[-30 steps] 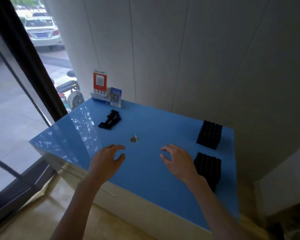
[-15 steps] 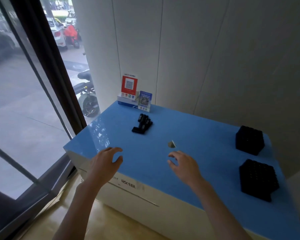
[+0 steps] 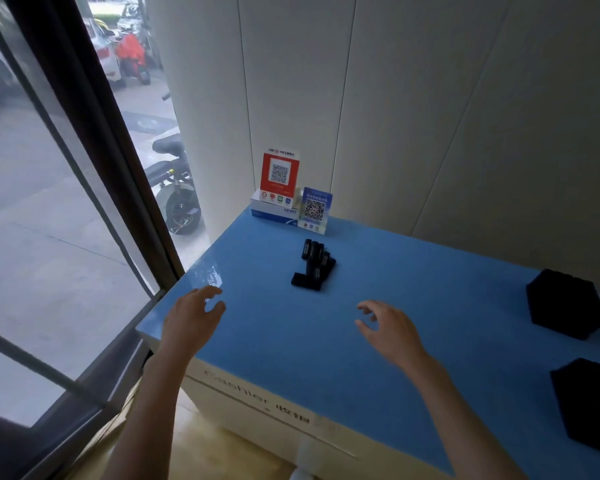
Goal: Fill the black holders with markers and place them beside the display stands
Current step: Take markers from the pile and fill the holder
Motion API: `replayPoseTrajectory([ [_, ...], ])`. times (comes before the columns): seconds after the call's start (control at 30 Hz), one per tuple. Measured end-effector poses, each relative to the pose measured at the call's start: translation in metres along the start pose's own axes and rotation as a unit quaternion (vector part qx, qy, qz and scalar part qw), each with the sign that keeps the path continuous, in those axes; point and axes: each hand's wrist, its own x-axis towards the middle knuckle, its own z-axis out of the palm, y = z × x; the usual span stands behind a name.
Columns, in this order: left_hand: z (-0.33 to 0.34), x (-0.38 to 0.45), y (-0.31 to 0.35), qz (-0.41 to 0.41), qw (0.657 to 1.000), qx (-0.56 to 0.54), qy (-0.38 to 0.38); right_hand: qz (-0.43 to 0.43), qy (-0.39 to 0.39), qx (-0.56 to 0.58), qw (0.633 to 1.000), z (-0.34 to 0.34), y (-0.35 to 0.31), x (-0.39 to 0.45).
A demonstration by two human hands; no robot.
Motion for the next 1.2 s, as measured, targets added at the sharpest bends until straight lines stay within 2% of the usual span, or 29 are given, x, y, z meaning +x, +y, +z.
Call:
replayPoseTrajectory([
  [0.13, 0.016, 0.047, 0.001, 0.024, 0.998, 0.009, -0.062, 0.010, 0.003, 0.017, 1.000, 0.005, -0.002, 0.046],
  [0.3, 0.053, 0.103, 0.020, 0.070, 0.990, -0.058, -0.104, 0.020, -0.003, 0.018, 1.000, 0.011, 0.002, 0.095],
  [0.63, 0.140, 0.162, 0.059, 0.133, 0.956, 0.014, -0.259, 0.065, -0.011, 0.014, 0.998, 0.028, 0.012, 0.137],
  [0.73, 0.158, 0.174, 0.066, 0.149, 0.944, 0.075, -0.283, 0.092, 0.003, 0.020, 0.996, 0.031, 0.014, 0.141],
  [1.0, 0.173, 0.200, 0.064, 0.288, 0.883, 0.203, -0.311, 0.137, 0.015, 0.016, 0.990, 0.036, 0.015, 0.151],
  [1.2, 0.166, 0.205, 0.065, 0.310, 0.831, 0.331, -0.322, 0.147, 0.021, 0.009, 0.989, 0.037, 0.019, 0.157],
])
